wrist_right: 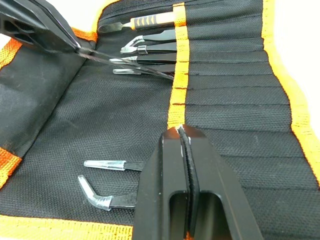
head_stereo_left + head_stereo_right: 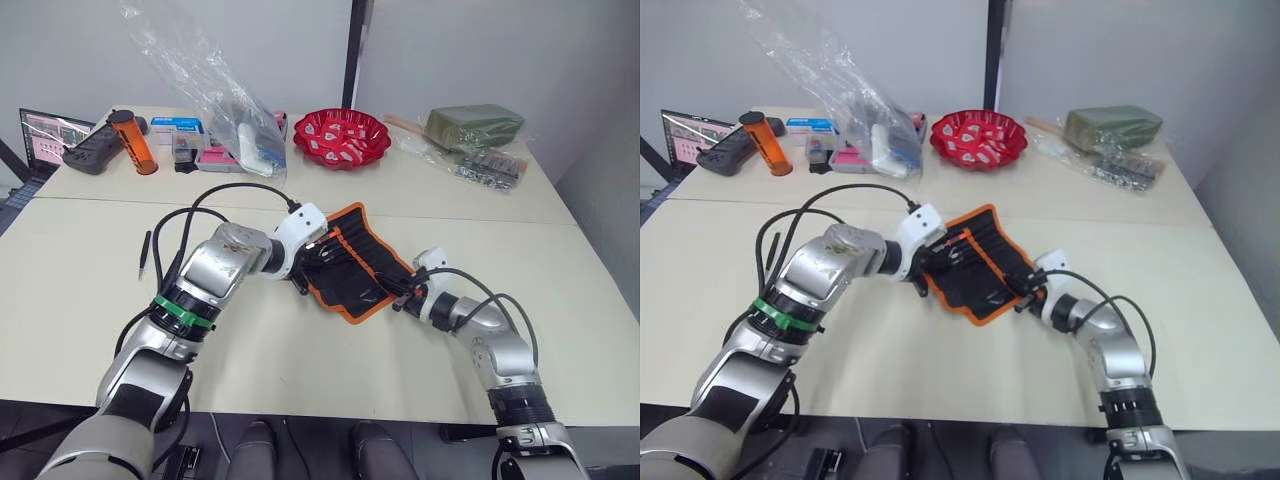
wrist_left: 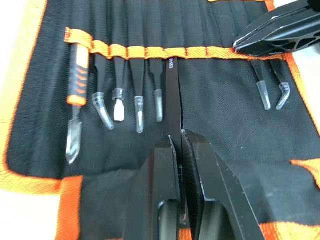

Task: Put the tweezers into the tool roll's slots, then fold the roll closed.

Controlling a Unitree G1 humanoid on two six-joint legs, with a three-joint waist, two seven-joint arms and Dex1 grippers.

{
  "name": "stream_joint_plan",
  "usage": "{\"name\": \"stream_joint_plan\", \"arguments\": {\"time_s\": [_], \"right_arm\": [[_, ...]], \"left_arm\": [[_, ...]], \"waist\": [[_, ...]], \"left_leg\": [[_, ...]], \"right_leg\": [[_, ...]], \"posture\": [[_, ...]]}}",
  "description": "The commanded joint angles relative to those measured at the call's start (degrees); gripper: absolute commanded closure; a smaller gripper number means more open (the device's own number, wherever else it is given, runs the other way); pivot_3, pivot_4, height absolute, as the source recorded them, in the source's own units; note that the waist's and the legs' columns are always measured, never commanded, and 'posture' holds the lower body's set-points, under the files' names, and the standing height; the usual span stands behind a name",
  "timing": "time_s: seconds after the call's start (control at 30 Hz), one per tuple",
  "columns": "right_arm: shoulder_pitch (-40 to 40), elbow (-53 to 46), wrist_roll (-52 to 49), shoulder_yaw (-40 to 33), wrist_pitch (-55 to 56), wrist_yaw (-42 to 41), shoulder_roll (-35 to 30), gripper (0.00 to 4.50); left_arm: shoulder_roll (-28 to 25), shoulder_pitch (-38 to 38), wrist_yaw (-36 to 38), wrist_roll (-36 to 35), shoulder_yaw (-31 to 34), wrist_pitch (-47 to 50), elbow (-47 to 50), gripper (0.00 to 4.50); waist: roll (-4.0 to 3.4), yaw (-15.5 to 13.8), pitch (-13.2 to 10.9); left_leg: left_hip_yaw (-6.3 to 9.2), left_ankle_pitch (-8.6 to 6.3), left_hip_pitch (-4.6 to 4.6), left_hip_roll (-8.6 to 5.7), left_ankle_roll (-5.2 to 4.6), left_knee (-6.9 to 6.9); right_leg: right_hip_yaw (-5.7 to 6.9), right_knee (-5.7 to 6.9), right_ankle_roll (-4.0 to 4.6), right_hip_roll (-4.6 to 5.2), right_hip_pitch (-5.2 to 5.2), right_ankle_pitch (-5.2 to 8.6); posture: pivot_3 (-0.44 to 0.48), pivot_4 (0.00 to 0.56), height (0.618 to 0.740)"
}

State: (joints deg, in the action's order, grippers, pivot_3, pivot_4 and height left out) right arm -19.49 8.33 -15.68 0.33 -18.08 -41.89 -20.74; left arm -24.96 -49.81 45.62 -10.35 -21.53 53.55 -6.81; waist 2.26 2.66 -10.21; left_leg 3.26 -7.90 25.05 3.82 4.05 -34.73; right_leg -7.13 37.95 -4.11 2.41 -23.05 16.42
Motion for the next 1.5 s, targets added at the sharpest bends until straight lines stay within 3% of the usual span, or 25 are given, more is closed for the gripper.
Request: {"name": "stream_joint_plan", "arguments": {"time_s": [0.03,0.67,1.07,1.3,1.5], "right_arm": [[0.8,-0.03,0.74,1.38,-0.37,-0.31,-0.06,4.5],[0.94,-1.19,1.09,2.38,-1.66,-1.78,-0.69,4.5],[0.8,-1.93,0.96,2.58,-2.71,-2.55,-1.6,4.5],[0.45,-1.44,1.05,2.52,-2.6,-2.42,-1.75,4.5],[0.03,-0.21,1.02,1.92,-2.11,-2.13,-1.74,4.5]], "left_arm": [[1.89,-1.87,-0.8,1.3,-0.28,-1.96,-1.18,4.49],[12.88,-2.89,-0.39,3.88,3.68,-19.44,-20.91,4.49],[15.73,-5.63,-1.85,7.97,4.05,-28.57,-29.88,4.49],[10.39,-2.77,1.36,5.76,6.6,-20.61,-18.97,2.08],[0.97,5.21,4.16,0.91,11.2,-9.21,0.3,0.13]], "waist": [[0.0,-0.04,0.0],[-0.02,-0.08,0.02],[-0.02,-0.1,0.02],[-0.03,0.37,0.02],[-0.09,0.92,0.05]], "left_leg": [[0.0,0.0,0.0,0.0,0.0,-0.01],[0.02,0.0,-0.01,-0.03,0.0,-0.07],[0.03,0.0,-0.01,-0.06,0.0,-0.1],[0.04,0.0,-0.01,-0.05,0.0,-0.07],[0.06,0.0,-0.03,-0.03,0.0,-0.03]], "right_leg": [[0.0,0.01,0.0,0.0,0.0,0.0],[0.0,0.05,-0.01,0.0,0.03,0.0],[0.0,0.04,-0.03,0.01,0.06,0.0],[-0.01,0.1,-0.03,0.0,0.02,0.0],[-0.01,0.11,-0.02,-0.01,0.04,0.0]], "posture": [[0.0,0.15,0.729],[0.0,0.15,0.729],[0.0,0.15,0.729],[0.0,0.15,0.729],[0.0,0.15,0.729]]}}
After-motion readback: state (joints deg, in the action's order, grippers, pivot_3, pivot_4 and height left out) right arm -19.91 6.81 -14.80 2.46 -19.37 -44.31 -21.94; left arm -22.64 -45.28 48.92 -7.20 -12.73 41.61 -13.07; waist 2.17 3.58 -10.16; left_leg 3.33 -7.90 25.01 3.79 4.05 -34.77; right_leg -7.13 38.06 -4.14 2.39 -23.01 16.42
